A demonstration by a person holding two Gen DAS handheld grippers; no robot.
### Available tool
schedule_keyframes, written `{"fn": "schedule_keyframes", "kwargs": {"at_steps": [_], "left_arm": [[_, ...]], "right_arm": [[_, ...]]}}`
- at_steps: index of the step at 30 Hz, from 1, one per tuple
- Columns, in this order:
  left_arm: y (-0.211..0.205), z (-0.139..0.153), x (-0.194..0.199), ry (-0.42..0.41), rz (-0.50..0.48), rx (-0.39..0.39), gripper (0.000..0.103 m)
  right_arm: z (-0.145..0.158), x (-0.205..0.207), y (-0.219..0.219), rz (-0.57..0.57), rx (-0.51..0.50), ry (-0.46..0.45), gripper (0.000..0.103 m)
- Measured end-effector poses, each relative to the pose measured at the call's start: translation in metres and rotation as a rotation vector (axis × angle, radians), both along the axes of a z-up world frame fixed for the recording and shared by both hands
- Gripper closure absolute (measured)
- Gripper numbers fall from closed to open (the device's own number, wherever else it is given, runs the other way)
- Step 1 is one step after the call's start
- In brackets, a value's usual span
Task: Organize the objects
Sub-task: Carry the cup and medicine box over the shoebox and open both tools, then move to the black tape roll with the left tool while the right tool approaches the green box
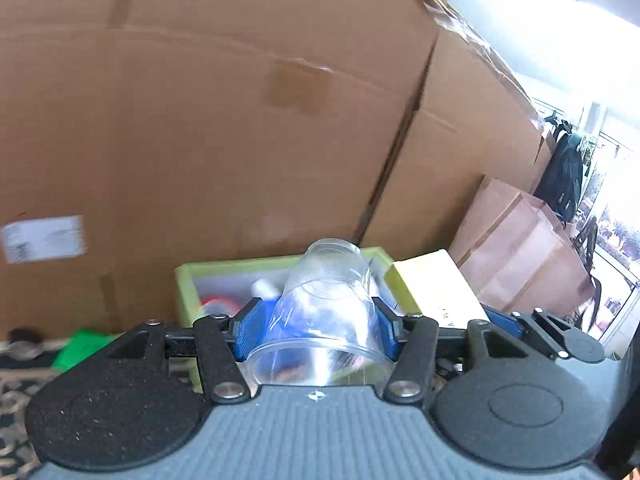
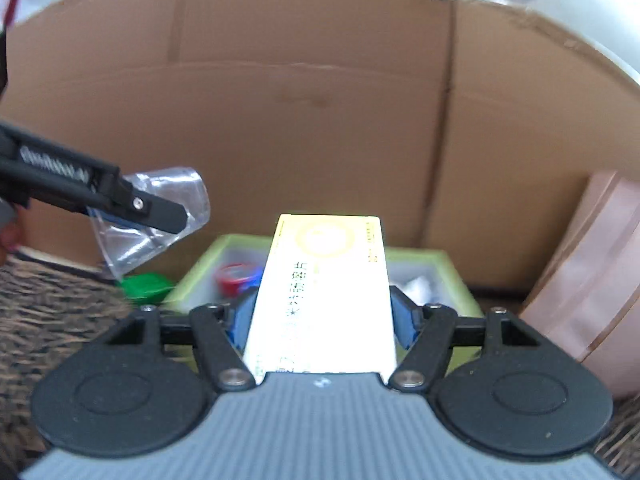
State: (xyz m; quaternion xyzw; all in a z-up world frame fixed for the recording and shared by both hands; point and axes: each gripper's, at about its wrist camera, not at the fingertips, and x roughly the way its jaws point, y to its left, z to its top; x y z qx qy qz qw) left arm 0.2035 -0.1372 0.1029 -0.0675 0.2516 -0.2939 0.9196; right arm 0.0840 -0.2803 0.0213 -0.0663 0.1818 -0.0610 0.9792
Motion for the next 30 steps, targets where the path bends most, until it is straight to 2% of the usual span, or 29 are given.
{"fn": "schedule_keyframes", "kwargs": {"at_steps": [3, 10, 12, 13, 14, 16, 18, 20, 23, 27, 30], "left_arm": [[-0.038, -0.007, 0.022, -0.016, 0.009, 0.007, 0.044], [-0.086, -0.030, 0.063, -0.014, 0.036, 0.024, 0.042], [-0.089, -0.037, 0.069, -0.027, 0.040, 0.009, 0.032], [-0.090, -0.040, 0.071, -0.028, 0.039, 0.018, 0.019], [-0.090, -0.043, 0.071, -0.030, 0.052, 0.037, 0.014], [-0.090, -0.049, 0.068, -0.050, 0.077, 0.077, 0.014], [-0.087, -0.054, 0.065, -0.049, 0.065, 0.090, 0.014], [-0.083, -0.057, 0.060, -0.044, 0.075, 0.086, 0.014], [-0.074, -0.055, 0.047, -0.051, 0.078, 0.072, 0.014], [-0.036, -0.047, 0.020, -0.076, 0.096, 0.054, 0.012], [-0.001, -0.048, -0.004, -0.072, 0.147, 0.053, 0.009]], "right_arm": [[-0.006, 0.027, -0.030, -0.037, -0.039, 0.006, 0.037], [-0.030, 0.071, -0.071, -0.046, 0.003, 0.044, 0.037], [-0.036, 0.081, -0.074, -0.019, 0.023, 0.060, 0.036], [-0.040, 0.085, -0.074, 0.004, 0.017, 0.072, 0.036], [-0.044, 0.088, -0.071, 0.018, -0.007, 0.087, 0.031], [-0.051, 0.088, -0.064, 0.011, -0.073, 0.086, 0.015], [-0.055, 0.080, -0.061, 0.015, -0.098, 0.066, 0.012], [-0.053, 0.075, -0.063, 0.012, -0.067, 0.058, 0.005], [-0.046, 0.061, -0.059, -0.003, -0.050, 0.037, 0.004], [-0.030, 0.032, -0.057, -0.002, -0.053, 0.006, 0.000], [-0.019, 0.015, -0.039, 0.002, -0.051, -0.012, 0.000]]}}
